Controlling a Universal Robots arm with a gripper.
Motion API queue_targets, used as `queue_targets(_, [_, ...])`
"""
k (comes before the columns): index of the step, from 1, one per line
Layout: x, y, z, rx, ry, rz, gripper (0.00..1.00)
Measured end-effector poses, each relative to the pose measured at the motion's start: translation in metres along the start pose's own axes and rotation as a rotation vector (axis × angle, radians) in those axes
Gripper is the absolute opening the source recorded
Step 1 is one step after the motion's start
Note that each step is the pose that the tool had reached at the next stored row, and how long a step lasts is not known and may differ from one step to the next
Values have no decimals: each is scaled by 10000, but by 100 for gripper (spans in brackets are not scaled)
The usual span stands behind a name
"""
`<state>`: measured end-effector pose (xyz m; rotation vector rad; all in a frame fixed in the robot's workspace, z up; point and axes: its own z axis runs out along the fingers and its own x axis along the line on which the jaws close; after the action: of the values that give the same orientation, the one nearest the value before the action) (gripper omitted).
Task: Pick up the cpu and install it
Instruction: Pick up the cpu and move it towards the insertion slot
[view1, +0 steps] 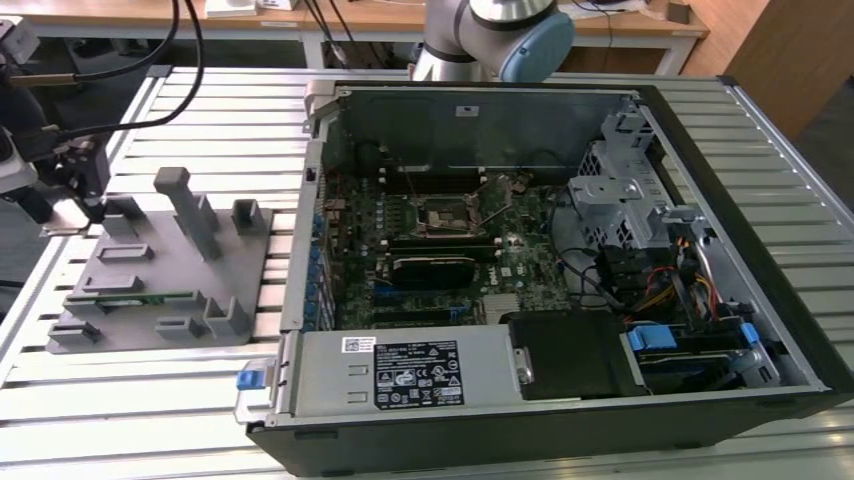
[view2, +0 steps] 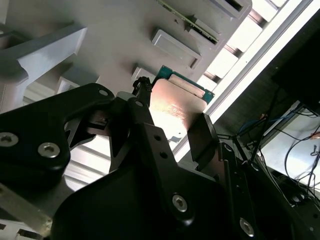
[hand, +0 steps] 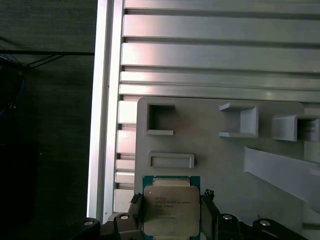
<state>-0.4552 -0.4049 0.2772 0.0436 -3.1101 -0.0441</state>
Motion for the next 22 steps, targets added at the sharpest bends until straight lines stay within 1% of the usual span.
queue_targets(15, [4, 4, -141, 0, 0, 0, 54])
queue_targets(22, [6, 5, -186, 0, 0, 0, 54])
